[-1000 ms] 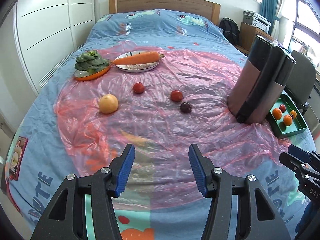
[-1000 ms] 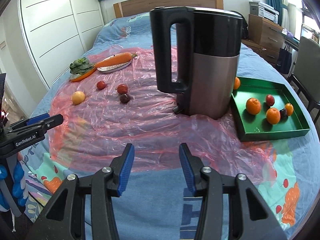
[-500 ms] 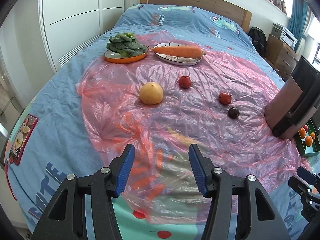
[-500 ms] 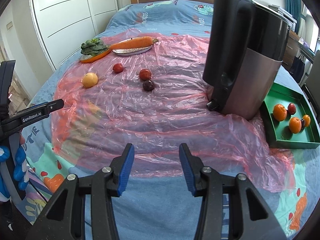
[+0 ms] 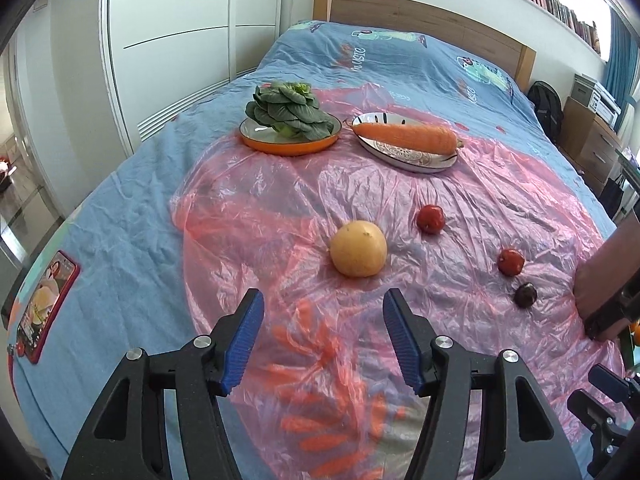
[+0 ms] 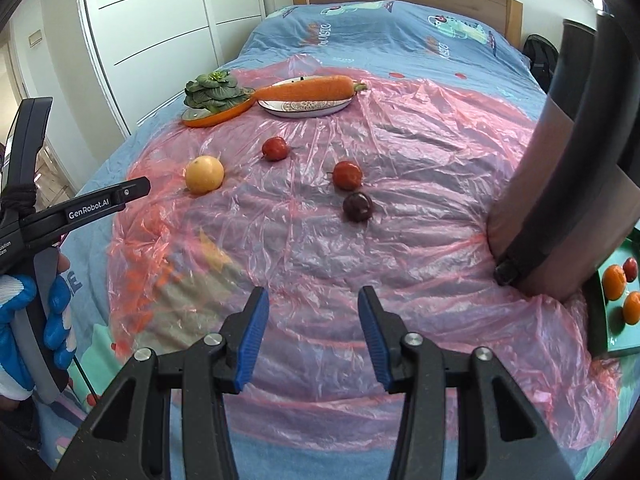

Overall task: Organize fruits
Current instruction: 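Grasp the large grapefruit with the left tool while the right tool grasps a plum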

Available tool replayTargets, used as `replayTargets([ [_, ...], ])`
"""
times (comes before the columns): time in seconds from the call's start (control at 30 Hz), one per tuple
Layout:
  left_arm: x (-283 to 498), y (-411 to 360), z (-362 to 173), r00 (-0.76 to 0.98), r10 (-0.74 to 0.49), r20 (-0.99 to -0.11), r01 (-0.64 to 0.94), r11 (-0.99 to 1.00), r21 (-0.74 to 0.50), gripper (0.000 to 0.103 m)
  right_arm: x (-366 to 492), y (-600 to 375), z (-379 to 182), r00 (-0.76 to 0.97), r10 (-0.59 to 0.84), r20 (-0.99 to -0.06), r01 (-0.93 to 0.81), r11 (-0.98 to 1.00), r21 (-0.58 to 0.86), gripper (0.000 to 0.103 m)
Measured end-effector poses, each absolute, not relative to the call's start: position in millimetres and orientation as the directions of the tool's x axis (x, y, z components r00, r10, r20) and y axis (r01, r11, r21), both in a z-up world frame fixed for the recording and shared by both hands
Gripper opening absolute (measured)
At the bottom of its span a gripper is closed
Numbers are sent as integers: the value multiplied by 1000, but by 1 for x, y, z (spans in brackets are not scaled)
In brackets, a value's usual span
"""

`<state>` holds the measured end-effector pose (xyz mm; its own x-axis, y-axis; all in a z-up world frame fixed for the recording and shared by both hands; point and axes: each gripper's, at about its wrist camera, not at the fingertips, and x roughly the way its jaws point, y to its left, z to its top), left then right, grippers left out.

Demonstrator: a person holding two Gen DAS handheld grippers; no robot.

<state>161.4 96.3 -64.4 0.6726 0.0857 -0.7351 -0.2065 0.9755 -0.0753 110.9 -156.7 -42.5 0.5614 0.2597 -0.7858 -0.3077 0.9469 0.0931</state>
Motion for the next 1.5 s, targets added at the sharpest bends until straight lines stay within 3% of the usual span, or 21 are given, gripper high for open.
replayTargets([
  [0.1, 178, 102, -65, 683, 82, -726, -217, 972, -95, 60, 126, -150, -44, 567, 263, -780, -310, 946, 93, 83],
  [0.2, 194, 106, -66, 692, 91, -716, -236, 966, -105, 62, 140, -147, -46, 569, 265, -778, -308, 947, 98, 93],
  [0.7, 226, 124, -95, 700, 35, -713, -243, 951, -191, 64, 186, -156, -63, 598, 245, -763, -242, 963, 120, 93],
  [0.83, 229, 120, -99, 700, 29, -713, -225, 957, -182, 65, 196, -157, -69, 606, 248, -756, -234, 964, 129, 93],
  [0.93, 231, 117, -101, 702, 21, -712, -211, 961, -180, 73, 200, -158, -72, 613, 252, -749, -232, 963, 134, 93],
  [1.5, 249, 107, -117, 673, 7, -739, -190, 968, -164, 74, 229, -158, -94, 601, 251, -759, -221, 965, 143, 93],
])
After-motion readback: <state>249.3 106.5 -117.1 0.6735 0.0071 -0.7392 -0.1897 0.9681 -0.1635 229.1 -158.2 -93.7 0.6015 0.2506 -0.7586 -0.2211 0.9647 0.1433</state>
